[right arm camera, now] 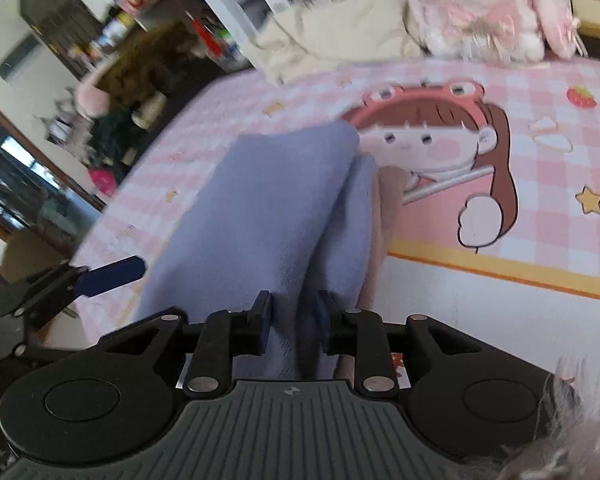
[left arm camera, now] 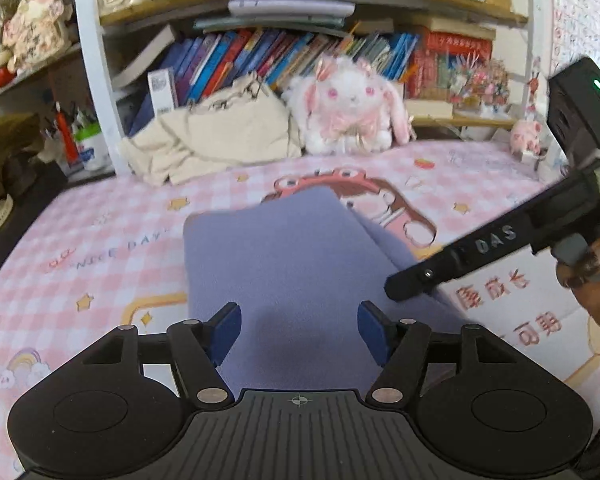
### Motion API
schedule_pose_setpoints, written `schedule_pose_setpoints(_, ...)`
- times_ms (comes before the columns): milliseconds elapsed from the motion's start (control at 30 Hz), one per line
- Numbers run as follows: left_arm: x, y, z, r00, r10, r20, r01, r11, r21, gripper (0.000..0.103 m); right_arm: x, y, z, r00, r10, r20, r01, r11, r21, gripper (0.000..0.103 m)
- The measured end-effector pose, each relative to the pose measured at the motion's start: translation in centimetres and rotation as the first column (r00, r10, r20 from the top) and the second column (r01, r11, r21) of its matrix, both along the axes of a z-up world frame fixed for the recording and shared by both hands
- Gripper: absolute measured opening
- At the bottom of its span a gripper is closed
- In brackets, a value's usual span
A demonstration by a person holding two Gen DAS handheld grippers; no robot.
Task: Fold clothes
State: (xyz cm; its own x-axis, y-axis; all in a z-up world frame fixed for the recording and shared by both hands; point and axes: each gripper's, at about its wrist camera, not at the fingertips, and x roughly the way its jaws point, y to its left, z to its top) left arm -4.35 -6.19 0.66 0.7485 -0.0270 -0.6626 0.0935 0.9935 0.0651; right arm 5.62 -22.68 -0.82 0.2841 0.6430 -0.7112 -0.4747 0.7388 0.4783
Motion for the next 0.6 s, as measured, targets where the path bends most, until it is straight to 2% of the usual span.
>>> schedule_pose_setpoints(67,0.3,0.2,-0.8,0.999,0.015,-0.034,-0.016,1.000,-0.008,0.064,-0.4,0.2,0.4,1.000,0.021,0.005,-0.021,1.000,0.023,0.008)
schedule_pose_setpoints(167,0.1,0.3,-0.9,0.999,0.024,-0.031,-0.025,1.000,-0.014,0.064,-2.9,-0.2,3.0,0.983,0.061,0.171,-0.073,0.995,0.064,0.008)
schedule_pose_setpoints(200,0.1,0.3,-0.9,0.999,0.024,-0.033,-0.024,1.000,-0.018,0.065,-3.4,-0.3,3.2,0.978,0.069,0.195,-0.080,0.996,0.049,0.008)
schedule_pose_setpoints(300,0.3,0.3,-0.9,0.999,0.022,-0.039,-0.023,0.999,-0.031,0.064,-2.9,0.0,0.9,0.990,0.039,0.133,-0.034,0.999,-0.038,0.008)
schedule_pose_setpoints(400,0.2,0.0,-1.0,0.999,0.016,-0.042,-0.016,1.000,-0.006,0.065,-1.7,-0.5,-1.4,0.999,-0.015,0.044,0.014,1.000,0.005,0.008)
schedule_pose_setpoints(500,0.0,-0.2,-0.8,0.999,0.019,-0.039,-0.019,1.000,0.007,0.066,-1.7,-0.4,-0.9,0.999,0.003,0.052,-0.002,1.000,-0.013,0.009)
schedule_pose_setpoints(600,-0.5,-0.3,0.2,0.998,0.066,-0.009,-0.066,0.998,0.015,0.066,-2.4,-0.5,-0.2,0.997,-0.004,0.079,0.005,1.000,-0.013,0.009)
